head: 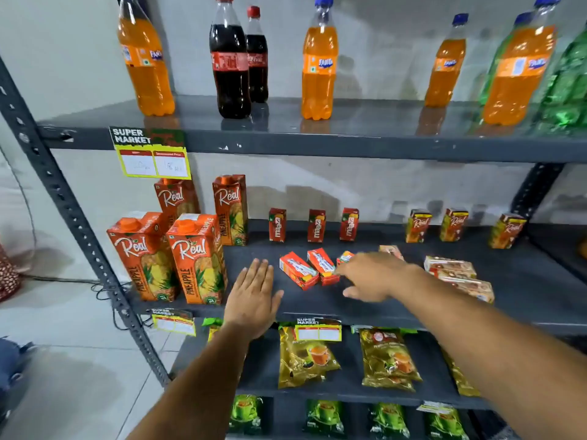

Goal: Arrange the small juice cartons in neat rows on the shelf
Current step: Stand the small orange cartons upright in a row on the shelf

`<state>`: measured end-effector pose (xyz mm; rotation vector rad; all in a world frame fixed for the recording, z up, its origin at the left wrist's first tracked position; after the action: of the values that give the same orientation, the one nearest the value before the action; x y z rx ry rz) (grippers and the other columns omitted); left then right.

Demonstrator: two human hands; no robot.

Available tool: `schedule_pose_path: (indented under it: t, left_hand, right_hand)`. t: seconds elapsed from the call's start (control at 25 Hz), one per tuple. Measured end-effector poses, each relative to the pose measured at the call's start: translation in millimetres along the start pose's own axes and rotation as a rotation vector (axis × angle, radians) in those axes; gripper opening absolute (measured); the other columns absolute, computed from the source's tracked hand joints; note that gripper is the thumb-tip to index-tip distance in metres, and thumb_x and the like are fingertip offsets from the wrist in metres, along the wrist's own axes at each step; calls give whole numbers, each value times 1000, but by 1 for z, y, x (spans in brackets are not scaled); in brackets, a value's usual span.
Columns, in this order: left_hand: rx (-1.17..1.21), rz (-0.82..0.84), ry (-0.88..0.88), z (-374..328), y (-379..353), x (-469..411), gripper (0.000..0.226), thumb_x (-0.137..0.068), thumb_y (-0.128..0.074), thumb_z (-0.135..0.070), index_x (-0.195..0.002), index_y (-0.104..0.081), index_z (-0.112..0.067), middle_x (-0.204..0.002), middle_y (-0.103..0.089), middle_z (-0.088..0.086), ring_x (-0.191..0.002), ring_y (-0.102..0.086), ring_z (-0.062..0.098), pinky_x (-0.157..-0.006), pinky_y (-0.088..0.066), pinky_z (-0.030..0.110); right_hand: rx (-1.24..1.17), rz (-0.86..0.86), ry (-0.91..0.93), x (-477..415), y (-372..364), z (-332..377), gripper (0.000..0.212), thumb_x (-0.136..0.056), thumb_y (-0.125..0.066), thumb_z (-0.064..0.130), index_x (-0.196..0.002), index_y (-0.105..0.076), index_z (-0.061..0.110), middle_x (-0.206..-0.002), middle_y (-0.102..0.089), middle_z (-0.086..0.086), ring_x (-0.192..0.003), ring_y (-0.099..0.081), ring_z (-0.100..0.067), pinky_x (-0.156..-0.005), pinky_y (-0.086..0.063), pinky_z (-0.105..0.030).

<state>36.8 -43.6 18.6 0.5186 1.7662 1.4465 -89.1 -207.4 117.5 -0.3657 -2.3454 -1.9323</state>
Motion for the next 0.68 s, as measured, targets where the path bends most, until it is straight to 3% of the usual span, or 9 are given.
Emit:
schedule_pose_path:
  t: [0.16, 0.28, 0.4, 0.52, 0.68]
  left_hand:
    - [29, 156, 101, 28, -47, -15, 69, -97, -22, -49, -148, -14, -3, -159, -16, 16, -147, -8, 28, -117, -1, 37]
    - [38, 170, 105, 41, -70, -11, 70, -96, -22, -48, -148, -12, -1, -159, -13, 17, -147, -9, 28, -117, 1, 36]
    - [57, 200, 64, 44, -77, -15, 73, -96, -21, -50, -148, -8, -2, -160, -6, 16, -147, -2, 26, -114, 6, 34]
    - [38, 288, -42, 46, -77, -24, 78, -94, -16, -57, -149, 0, -4, -160, 6, 13, -147, 9, 23, -113, 13, 32]
    - [35, 263, -56, 50, -74, -26, 79, -92, -15, -60, -149, -2, -7, -161, 6, 9, -146, 11, 19, -112, 13, 30]
  right_hand:
    - [-175, 95, -111, -58, -17, 5, 41, -86, -57, 45, -119, -53, 20, -114, -59, -12, -85, -55, -25, -63, -43, -35]
    - [-289, 69, -186, -94, -33, 7, 48, -82, -59, 49, -121, -53, 21, -118, -62, -9, -96, -59, -27, -75, -49, -39]
    - [-257, -16, -210, -115, -47, 16, 55, -78, -60, 55, -119, -55, 19, -118, -64, -7, -104, -59, -30, -82, -48, -41]
    - [-227, -139, -279, -127, -53, 21, 55, -75, -63, 58, -111, -59, 17, -110, -67, -7, -100, -62, -29, -76, -47, -39]
    - [-255, -160, -304, -135, -53, 21, 47, -69, -71, 43, -105, -59, 15, -107, -67, -8, -100, -61, -31, -70, -45, -37]
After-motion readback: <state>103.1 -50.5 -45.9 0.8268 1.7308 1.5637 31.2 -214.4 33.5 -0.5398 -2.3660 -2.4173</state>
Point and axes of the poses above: each hand's wrist, its own x-axis away from the middle knuckle, its own y-axis out of the back of the hand, z = x × y, the point moved 6 cm from there along -x, towards the middle knuckle
